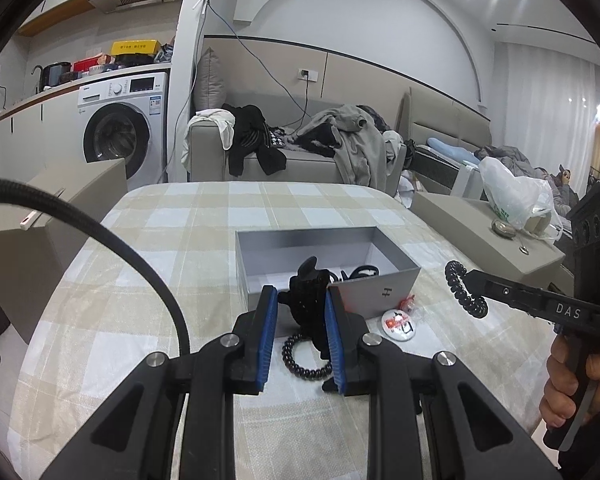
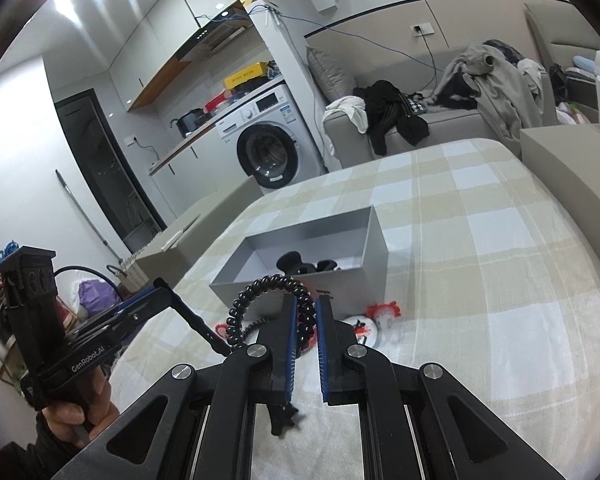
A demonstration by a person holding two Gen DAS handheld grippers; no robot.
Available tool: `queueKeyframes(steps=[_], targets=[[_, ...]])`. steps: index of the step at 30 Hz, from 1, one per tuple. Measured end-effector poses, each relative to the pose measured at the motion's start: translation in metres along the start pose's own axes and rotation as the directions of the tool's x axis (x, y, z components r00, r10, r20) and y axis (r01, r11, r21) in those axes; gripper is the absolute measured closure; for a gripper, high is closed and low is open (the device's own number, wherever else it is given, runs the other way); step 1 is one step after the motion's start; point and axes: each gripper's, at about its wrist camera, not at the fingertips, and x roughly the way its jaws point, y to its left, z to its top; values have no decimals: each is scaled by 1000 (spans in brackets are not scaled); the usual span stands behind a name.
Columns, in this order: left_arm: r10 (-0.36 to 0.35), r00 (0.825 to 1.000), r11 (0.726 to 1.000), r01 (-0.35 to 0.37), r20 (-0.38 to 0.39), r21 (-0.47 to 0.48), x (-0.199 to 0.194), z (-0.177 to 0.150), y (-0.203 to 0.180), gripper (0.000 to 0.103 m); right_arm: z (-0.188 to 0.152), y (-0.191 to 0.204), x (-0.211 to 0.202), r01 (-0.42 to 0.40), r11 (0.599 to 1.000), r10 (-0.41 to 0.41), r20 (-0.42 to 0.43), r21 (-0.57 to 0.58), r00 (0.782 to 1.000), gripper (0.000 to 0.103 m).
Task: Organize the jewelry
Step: 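Carry the claw clip and coil tie into the grey box and release both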
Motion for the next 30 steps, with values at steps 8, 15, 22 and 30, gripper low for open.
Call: queueKeyframes(steps=[8, 15, 22, 30], targets=[[13, 999, 1000, -13, 40, -6, 9, 22, 1, 85, 19, 2, 15, -4, 1000, 4, 2, 5, 1000, 95], [29, 998, 999, -28, 59, -17, 22, 30, 1, 85, 31, -9, 38, 21, 999, -20, -25, 40, 999, 95], [41, 998, 998, -38, 55, -59, 39, 33, 9, 85, 36, -15, 64, 58, 997, -55, -63, 47, 996, 95], [82, 997, 995, -81, 3, -61, 58, 26, 13, 85, 37, -20, 87, 76, 995, -69, -99, 60, 993, 95]])
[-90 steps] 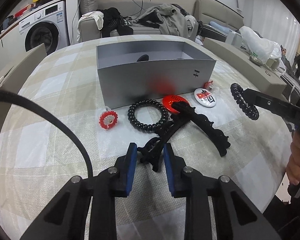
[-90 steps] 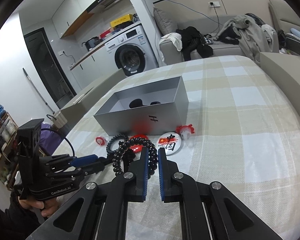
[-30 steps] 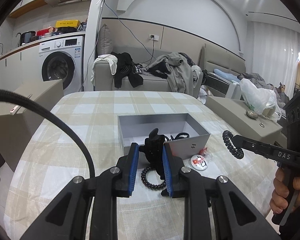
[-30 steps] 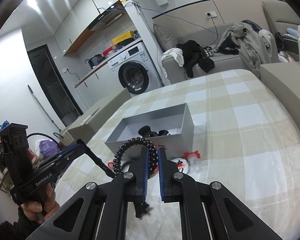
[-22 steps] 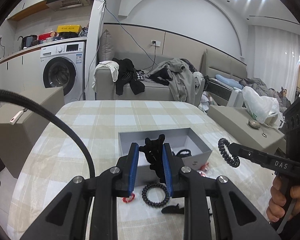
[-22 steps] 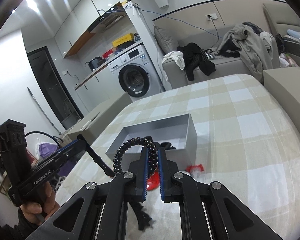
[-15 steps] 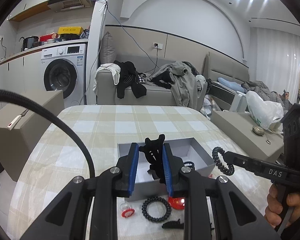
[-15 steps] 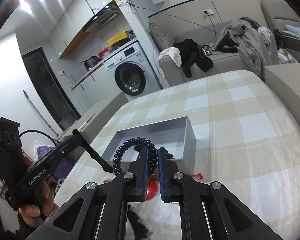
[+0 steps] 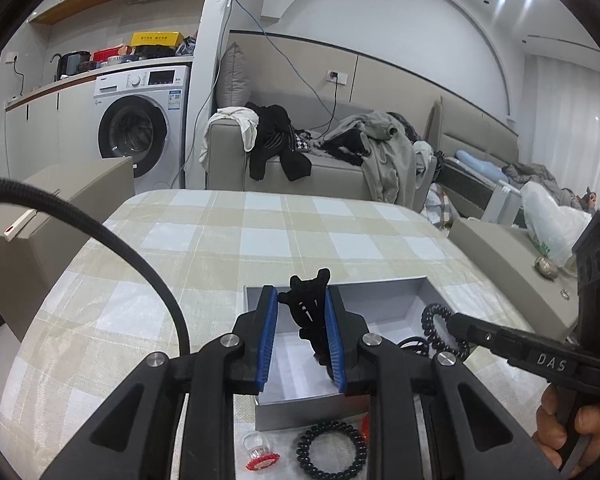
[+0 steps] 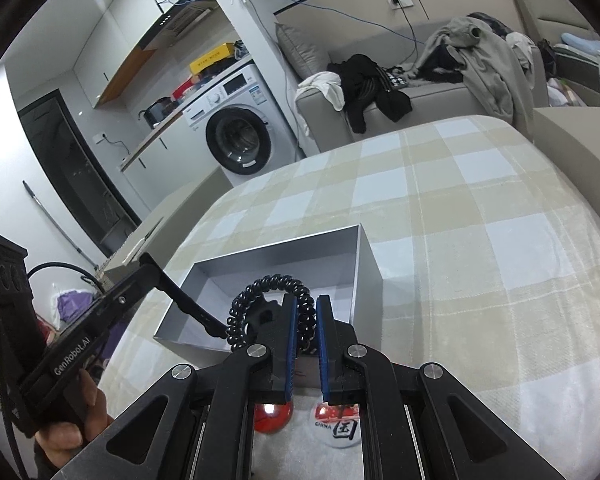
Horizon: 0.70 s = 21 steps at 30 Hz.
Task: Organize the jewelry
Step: 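Carry the claw clip and coil tie into the grey box and release both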
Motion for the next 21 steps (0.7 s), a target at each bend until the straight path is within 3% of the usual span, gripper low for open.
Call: queueKeyframes(steps=[15, 21], targets=[[43, 998, 999, -41, -41, 33, 3, -7, 8, 85, 0, 12, 13, 45, 997, -49, -70, -62, 996, 94], [48, 998, 998, -46, -47, 32, 6, -6, 12, 85, -1, 10, 13, 36, 999, -39, -105, -34, 994, 94]])
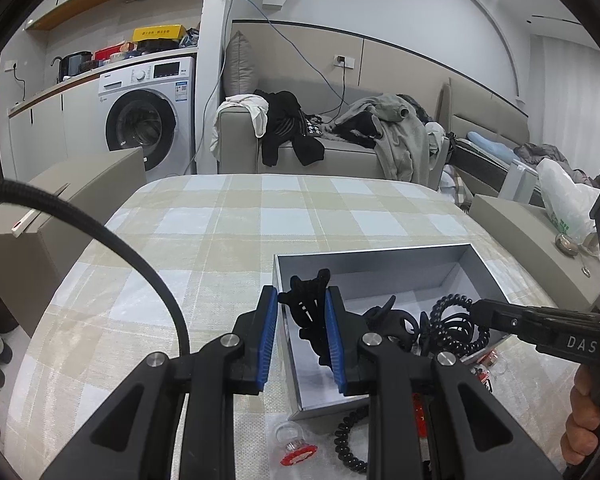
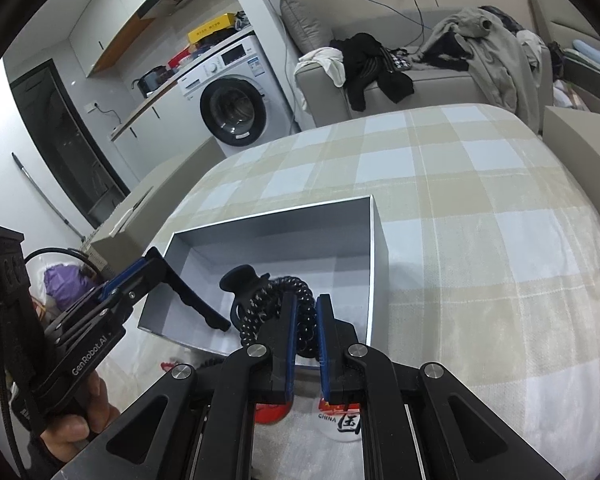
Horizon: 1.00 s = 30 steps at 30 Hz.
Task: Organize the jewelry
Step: 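Carry the claw clip and coil tie into the grey box and release both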
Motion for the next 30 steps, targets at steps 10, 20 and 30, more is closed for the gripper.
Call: queueKeyframes(steps=[10, 20, 30], targets=[[1, 1000, 1000, -1, -2, 5, 1, 0, -1, 85, -1, -1, 3, -69, 996, 71, -44, 48, 997, 94], [6, 1000, 1000, -6, -14, 19, 4, -2, -1, 84, -3, 0, 3, -70, 996, 71, -30, 49, 997, 94], [-12, 999, 993, 16, -38, 114, -4, -13, -15, 64, 2, -6, -4, -77, 994, 76, 16, 73, 997, 90]])
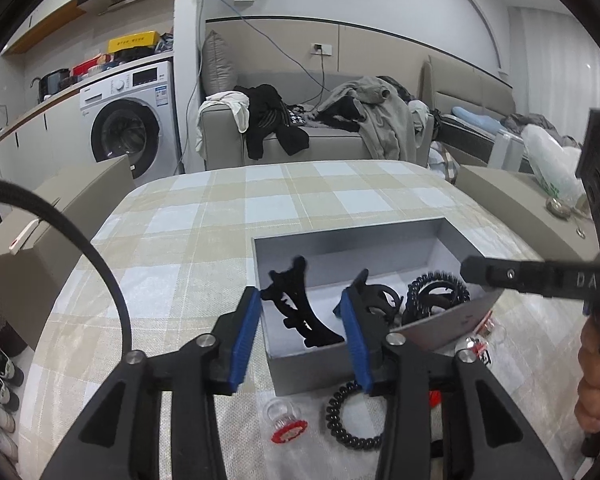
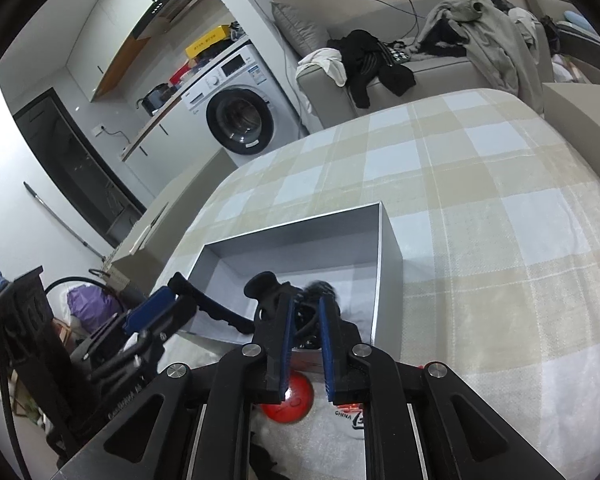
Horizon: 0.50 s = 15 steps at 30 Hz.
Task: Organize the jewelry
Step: 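Carry the claw clip and coil tie into the grey box and release both, then withdraw both grippers from the box toward the remaining jewelry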
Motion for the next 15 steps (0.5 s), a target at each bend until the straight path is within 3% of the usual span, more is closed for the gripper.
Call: queueKeyframes(steps=[3, 5, 7, 10, 14, 15], targets=[[-7, 1000, 1000, 7, -4, 19, -4, 0, -4, 53, 0, 0, -2, 5, 1000, -5, 7, -7, 1000, 86], [-22, 1000, 1000, 22, -3, 18, -10, 0, -5, 39, -1, -1, -7, -8, 1000, 8, 20, -5, 1000, 75], [-32, 999, 999, 32, 6, 10, -16, 1, -4, 32, -2, -1, -15, -13, 1000, 13, 38, -12, 999, 65], [-36, 999, 999, 36, 15, -18, -27, 0, -3, 17, -8, -1, -34, 7, 999, -2, 107, -49, 994, 60], [-63, 998, 997, 63, 9, -42, -39, -5, -1, 8, -16, -6, -50, 34, 998, -26, 117, -60, 993, 13], [-64, 998, 997, 64, 6, -47, -42, -7, -1, 4, -19, -8, -52, 41, 997, -33, 114, -63, 993, 10]])
